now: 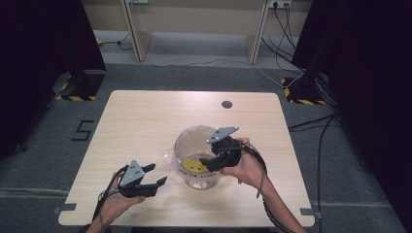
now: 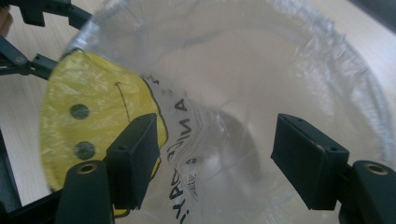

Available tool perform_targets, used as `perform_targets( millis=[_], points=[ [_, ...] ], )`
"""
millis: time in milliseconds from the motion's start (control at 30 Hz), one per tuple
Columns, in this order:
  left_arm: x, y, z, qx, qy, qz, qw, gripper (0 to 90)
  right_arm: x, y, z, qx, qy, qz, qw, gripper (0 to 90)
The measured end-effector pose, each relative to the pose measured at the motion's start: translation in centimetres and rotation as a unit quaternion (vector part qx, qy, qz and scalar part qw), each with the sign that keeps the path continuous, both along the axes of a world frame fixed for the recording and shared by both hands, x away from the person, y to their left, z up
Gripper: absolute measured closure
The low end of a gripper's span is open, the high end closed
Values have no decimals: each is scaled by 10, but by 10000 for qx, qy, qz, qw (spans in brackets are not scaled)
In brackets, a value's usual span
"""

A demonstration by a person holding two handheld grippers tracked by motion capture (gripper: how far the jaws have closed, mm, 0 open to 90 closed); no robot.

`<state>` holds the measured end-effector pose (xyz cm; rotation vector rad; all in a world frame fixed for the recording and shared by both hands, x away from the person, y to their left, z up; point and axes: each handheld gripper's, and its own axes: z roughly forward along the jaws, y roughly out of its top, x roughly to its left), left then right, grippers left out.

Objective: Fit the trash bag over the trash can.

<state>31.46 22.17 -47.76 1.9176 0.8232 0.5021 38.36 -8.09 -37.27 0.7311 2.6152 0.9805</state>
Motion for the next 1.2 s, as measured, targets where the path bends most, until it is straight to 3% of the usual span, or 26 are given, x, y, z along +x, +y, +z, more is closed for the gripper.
perform_targets(
  millis=[167,200,300,367,433,567,700,767,833,867,1000,1100,1200],
  points=[
    [0,-1,-1,9,-10,-3,10000,346,6,7,-9,-177,222,122,9995,317],
    [0,-1,-1,10,5,-3,10000,346,7,10,-10,-192,178,243,9994,282],
    [1,0,-2,19,23,3,10000,346,7,15,-8,-250,123,400,9988,288],
    [0,-1,-2,25,26,-9,10000,346,8,17,-6,-191,177,540,9982,305],
    [0,-1,-2,31,36,-13,10000,346,9,22,-3,-107,44,748,9971,310],
    [0,-2,-3,39,34,-18,10000,346,11,31,1,-143,7,678,9976,310],
    [-1,-1,-3,42,31,-24,10000,346,15,43,-9,-322,256,653,9970,309],
    [0,0,-4,45,52,-15,10000,346,16,43,-12,-353,274,667,9968,309],
    [0,-1,-5,52,67,-23,10000,346,19,44,-18,-394,413,678,9961,300],
    [0,-1,-5,61,64,-26,10000,346,21,44,-20,-295,631,690,9952,300],
    [0,-2,-5,74,69,-24,9999,346,25,45,-21,-326,834,718,9934,285],
    [0,-2,-5,72,73,-32,9999,346,26,46,-21,-379,918,659,9929,275],
    [0,-1,-5,54,64,-28,10000,346,28,46,-16,-403,749,688,9940,292]
  ],
)
